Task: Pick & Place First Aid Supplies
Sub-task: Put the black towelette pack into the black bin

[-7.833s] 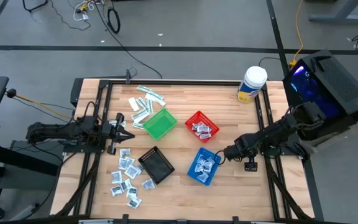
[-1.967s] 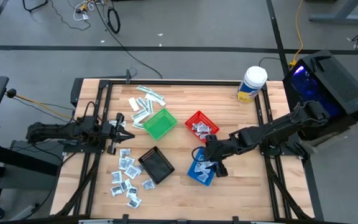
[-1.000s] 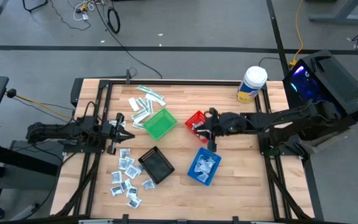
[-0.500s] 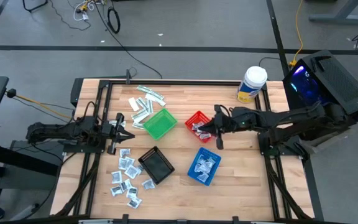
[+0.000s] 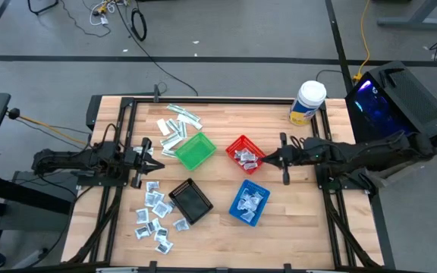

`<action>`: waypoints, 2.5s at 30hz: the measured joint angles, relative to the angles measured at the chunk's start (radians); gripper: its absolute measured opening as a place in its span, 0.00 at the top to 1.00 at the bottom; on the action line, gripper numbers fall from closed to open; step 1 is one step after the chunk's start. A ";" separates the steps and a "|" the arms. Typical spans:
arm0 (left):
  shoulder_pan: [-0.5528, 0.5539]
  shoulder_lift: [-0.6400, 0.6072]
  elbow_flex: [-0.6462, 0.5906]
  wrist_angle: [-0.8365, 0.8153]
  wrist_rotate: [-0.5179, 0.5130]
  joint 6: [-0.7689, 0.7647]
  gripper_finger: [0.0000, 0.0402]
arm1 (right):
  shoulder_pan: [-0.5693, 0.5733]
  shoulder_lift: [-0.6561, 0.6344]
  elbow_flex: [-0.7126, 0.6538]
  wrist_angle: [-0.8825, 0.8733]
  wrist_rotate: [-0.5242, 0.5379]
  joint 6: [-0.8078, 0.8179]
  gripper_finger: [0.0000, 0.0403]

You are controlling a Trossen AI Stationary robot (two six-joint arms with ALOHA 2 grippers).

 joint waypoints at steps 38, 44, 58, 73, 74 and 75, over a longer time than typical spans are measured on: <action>0.000 0.000 0.000 0.000 0.000 0.000 0.94 | 0.000 -0.484 -0.317 -0.057 -0.017 0.000 1.00; 0.000 0.000 0.000 0.000 0.000 0.000 0.94 | 0.000 -0.563 -0.317 -0.139 -0.017 0.000 1.00; 0.000 0.000 0.000 0.000 0.000 0.000 0.94 | 0.000 -0.698 -0.318 -0.181 -0.024 0.000 1.00; 0.000 0.000 0.000 0.000 0.000 0.000 0.94 | 0.000 -0.783 -0.317 -0.179 -0.027 0.000 0.97; 0.000 0.000 0.000 0.000 0.000 0.000 0.94 | 0.000 -0.783 -0.317 -0.182 -0.027 0.003 0.97; 0.000 0.000 0.000 0.000 0.000 0.000 0.94 | 0.000 -0.782 -0.317 -0.181 -0.027 0.012 0.97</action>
